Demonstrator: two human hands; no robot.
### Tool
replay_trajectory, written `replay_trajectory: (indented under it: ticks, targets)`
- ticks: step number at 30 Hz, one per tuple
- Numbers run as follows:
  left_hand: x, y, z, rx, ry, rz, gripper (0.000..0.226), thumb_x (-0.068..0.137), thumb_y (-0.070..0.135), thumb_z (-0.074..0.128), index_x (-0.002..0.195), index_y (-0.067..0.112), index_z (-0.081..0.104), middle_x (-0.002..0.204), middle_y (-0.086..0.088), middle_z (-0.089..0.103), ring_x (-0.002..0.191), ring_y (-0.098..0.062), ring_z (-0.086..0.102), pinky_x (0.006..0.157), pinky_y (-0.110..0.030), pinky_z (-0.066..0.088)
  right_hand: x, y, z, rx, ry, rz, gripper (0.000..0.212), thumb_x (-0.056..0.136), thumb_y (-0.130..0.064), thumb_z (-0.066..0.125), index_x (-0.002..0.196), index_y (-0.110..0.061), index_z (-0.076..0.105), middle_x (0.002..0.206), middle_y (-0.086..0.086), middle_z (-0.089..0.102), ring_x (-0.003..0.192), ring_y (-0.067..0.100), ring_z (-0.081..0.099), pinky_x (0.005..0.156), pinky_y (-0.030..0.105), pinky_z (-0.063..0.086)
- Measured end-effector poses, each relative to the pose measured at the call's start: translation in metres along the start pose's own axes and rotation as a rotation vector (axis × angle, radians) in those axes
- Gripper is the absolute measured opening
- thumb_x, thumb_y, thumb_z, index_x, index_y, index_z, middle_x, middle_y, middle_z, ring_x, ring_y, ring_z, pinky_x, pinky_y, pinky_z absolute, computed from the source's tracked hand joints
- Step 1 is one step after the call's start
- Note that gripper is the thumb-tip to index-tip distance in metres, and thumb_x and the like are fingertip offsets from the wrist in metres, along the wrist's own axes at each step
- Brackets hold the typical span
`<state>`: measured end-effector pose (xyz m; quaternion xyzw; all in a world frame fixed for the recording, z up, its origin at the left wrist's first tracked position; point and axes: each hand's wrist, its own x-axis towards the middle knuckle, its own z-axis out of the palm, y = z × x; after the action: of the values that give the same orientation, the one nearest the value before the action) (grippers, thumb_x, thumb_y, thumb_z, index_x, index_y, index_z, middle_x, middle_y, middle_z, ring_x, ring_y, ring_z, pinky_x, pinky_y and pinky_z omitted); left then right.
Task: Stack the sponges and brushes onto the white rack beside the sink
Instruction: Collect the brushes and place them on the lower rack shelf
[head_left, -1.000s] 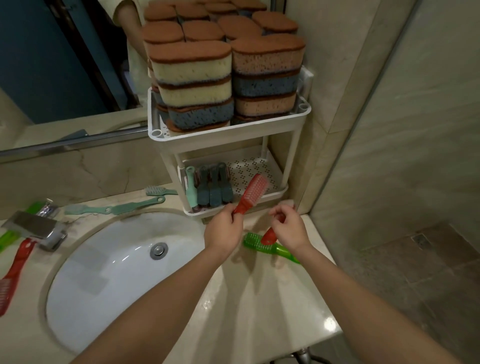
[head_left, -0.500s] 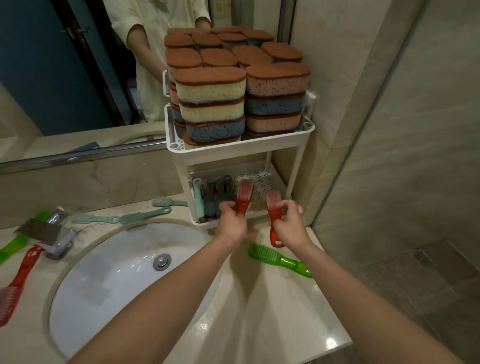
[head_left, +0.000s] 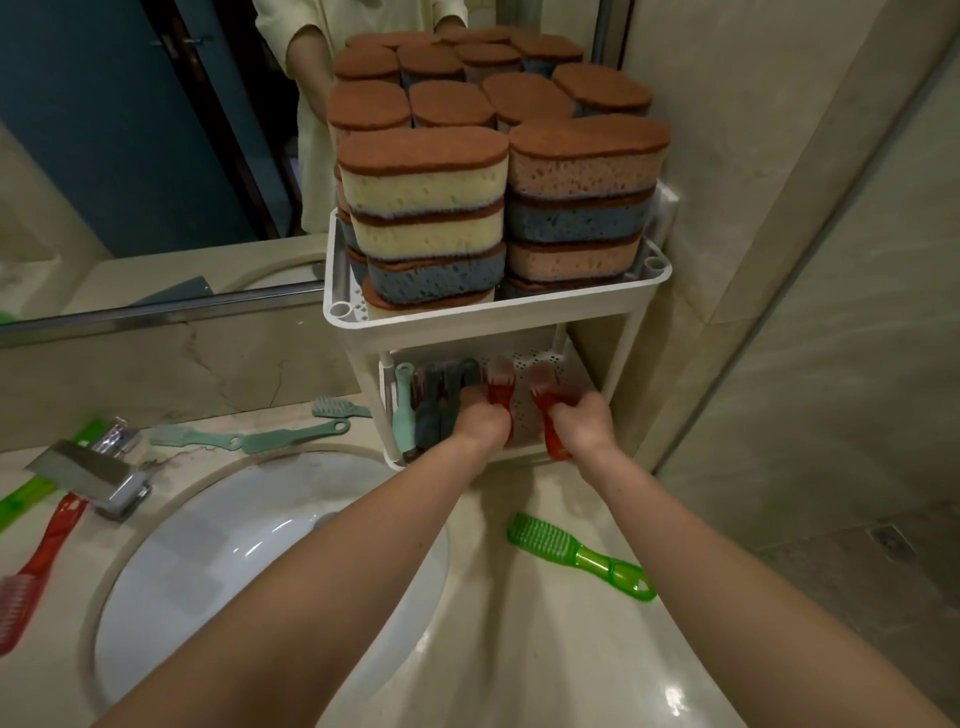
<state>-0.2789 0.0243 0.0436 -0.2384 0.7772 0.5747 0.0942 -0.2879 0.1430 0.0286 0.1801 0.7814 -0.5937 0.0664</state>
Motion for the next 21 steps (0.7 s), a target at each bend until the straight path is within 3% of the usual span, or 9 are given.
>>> replay_trajectory:
  ticks: [5,8,12,15,18,21]
  targets:
    - [0.022,0.01,0.008,0.049,0.0,-0.015,0.013,0.097,0.018,0.051,0.106,0.012,0.057,0.112,-0.014,0.066,0.093,-0.023,0.062,0.074,-0.028,0.049,0.022,-0.006,0.008,0.049,-0.045,-0.008,0.011,0.096,-0.015,0.057,0.1,-0.02,0.065,0.107,0.015,0.069,0.097,0.032,0.066,0.082,0.042,0.058]
    - [0.03,0.011,0.012,0.091,0.015,-0.027,0.019,0.097,0.017,0.05,0.112,0.011,0.06,0.11,-0.013,0.066,0.1,-0.028,0.064,0.081,-0.032,0.051,0.034,-0.007,0.012,0.021,-0.084,0.007,0.014,0.097,-0.025,0.056,0.102,-0.018,0.067,0.11,0.015,0.069,0.1,0.032,0.064,0.088,0.045,0.055]
    - [0.034,0.01,0.015,0.106,-0.012,-0.022,0.008,0.096,0.018,0.052,0.094,0.015,0.06,0.105,-0.013,0.067,0.096,-0.026,0.063,0.077,-0.028,0.05,0.047,-0.007,0.017,-0.035,-0.087,0.003,0.022,0.099,-0.02,0.053,0.112,-0.011,0.067,0.117,0.014,0.066,0.108,0.03,0.06,0.097,0.04,0.05]
    - [0.036,0.006,0.016,0.145,-0.051,-0.049,0.023,0.099,0.017,0.047,0.114,0.007,0.061,0.113,-0.016,0.065,0.103,-0.03,0.063,0.083,-0.032,0.051,0.054,-0.008,0.02,-0.165,-0.159,0.01,0.028,0.099,-0.007,0.04,0.114,-0.01,0.064,0.121,0.014,0.064,0.112,0.03,0.058,0.099,0.039,0.048]
    - [0.036,0.003,0.017,0.179,-0.089,-0.083,0.03,0.1,0.014,0.042,0.124,0.004,0.057,0.117,-0.02,0.064,0.104,-0.034,0.063,0.071,-0.03,0.05,0.06,-0.01,0.023,-0.338,-0.236,0.005,0.032,0.1,-0.009,0.033,0.119,-0.01,0.059,0.121,0.015,0.062,0.11,0.03,0.06,0.098,0.041,0.049]
    - [0.034,0.004,0.016,0.194,-0.092,-0.098,0.032,0.099,0.009,0.038,0.126,0.003,0.055,0.121,-0.02,0.061,0.107,-0.032,0.062,0.073,-0.031,0.048,0.063,-0.008,0.024,-0.359,-0.244,-0.001,0.028,0.1,-0.01,0.034,0.111,-0.015,0.06,0.11,0.011,0.065,0.095,0.024,0.062,0.082,0.032,0.053]
